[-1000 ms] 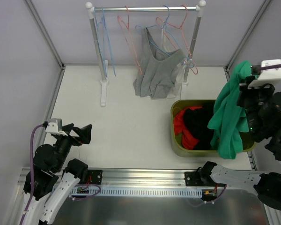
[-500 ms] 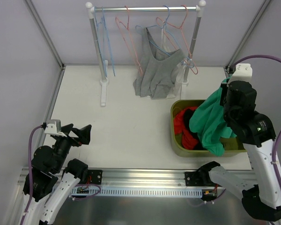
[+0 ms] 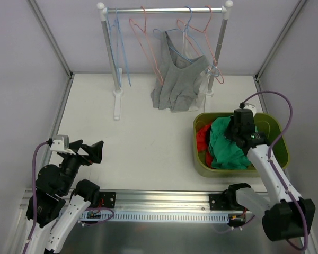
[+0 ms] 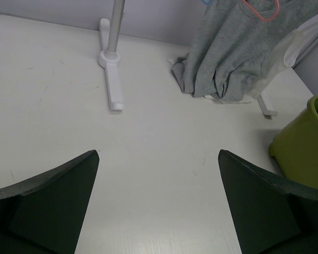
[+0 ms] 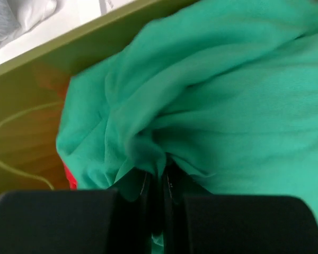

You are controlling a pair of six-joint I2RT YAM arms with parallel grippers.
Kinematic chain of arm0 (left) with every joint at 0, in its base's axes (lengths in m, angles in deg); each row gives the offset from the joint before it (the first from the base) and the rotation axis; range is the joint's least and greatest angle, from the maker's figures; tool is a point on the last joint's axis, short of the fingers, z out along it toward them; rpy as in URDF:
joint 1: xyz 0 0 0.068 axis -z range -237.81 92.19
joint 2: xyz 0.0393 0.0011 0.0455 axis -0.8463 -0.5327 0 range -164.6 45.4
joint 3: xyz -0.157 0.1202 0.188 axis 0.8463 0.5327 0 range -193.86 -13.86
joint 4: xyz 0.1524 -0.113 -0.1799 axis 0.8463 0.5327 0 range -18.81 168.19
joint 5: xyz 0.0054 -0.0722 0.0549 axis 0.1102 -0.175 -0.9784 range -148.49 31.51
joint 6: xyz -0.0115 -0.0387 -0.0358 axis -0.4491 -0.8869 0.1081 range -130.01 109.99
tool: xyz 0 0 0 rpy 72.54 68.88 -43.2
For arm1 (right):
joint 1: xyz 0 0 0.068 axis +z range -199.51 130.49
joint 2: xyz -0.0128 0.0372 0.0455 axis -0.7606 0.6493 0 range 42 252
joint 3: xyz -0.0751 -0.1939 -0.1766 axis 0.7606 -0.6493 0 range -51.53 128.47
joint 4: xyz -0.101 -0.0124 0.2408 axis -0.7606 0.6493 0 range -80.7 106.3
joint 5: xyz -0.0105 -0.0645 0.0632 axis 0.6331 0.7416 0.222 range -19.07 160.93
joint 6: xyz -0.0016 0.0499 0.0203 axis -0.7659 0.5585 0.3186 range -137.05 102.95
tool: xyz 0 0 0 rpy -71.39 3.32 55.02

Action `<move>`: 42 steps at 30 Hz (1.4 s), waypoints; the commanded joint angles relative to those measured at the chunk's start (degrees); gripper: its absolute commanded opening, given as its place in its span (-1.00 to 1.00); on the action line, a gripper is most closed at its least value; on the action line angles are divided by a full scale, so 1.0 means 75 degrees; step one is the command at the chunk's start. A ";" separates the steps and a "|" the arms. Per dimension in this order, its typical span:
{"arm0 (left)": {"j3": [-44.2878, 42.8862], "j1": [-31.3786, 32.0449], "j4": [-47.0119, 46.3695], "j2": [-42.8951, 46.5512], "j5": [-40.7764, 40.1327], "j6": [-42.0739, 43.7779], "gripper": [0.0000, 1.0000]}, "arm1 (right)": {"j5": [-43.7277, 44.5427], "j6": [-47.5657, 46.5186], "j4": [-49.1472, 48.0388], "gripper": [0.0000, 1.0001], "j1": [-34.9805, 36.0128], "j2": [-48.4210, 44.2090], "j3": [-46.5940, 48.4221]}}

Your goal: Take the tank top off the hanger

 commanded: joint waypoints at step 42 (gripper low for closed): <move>-0.0899 -0.3007 0.0389 -0.3313 0.1125 0.0413 0.97 | 0.0491 -0.2528 0.3565 0.99 0.0378 -0.3946 0.2675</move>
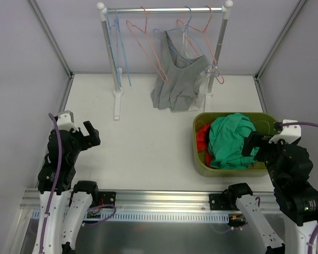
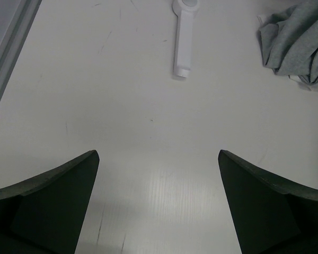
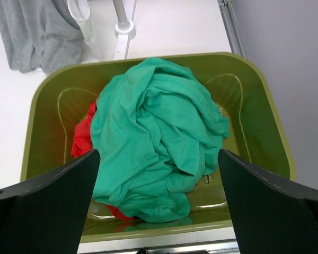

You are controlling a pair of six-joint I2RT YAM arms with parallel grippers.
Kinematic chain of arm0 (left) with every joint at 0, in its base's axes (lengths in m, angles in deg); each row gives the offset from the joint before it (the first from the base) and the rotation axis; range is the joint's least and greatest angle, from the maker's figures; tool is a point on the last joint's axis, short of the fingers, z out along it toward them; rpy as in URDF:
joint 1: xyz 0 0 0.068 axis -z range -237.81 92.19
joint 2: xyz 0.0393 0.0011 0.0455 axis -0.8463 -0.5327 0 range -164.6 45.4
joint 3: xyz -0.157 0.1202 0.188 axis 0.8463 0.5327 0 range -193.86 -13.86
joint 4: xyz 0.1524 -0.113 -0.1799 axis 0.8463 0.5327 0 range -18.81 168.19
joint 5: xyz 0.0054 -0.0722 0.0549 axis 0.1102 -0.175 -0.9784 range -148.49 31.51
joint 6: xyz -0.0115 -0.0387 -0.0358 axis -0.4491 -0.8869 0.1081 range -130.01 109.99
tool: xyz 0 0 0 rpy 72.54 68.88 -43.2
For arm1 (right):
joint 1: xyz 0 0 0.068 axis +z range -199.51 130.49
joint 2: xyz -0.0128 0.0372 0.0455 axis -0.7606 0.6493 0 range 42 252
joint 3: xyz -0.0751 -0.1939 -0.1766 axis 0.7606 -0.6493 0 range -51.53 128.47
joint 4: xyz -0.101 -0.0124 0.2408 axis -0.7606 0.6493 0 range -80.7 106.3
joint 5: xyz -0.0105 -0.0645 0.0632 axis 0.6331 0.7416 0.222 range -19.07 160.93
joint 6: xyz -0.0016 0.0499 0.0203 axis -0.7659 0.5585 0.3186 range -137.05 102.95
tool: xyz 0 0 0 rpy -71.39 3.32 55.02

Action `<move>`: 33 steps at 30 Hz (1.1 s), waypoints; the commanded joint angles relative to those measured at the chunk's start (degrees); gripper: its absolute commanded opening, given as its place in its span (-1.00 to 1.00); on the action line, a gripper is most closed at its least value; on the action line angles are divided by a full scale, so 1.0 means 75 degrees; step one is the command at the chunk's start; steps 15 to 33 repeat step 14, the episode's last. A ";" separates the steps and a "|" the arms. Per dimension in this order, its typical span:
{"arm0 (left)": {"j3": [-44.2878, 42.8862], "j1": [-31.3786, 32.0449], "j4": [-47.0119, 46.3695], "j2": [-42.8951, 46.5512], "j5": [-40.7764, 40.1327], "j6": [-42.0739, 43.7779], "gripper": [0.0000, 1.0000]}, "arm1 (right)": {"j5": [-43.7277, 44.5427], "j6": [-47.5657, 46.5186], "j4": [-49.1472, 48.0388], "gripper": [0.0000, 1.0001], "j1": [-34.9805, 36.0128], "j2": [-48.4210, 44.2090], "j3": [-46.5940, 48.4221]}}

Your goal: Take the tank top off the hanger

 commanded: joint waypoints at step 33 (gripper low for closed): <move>0.0174 0.0255 -0.0011 0.0413 -0.0079 0.0165 0.97 | 0.0806 -0.0053 0.0107 0.99 0.0391 -0.0399 -0.0653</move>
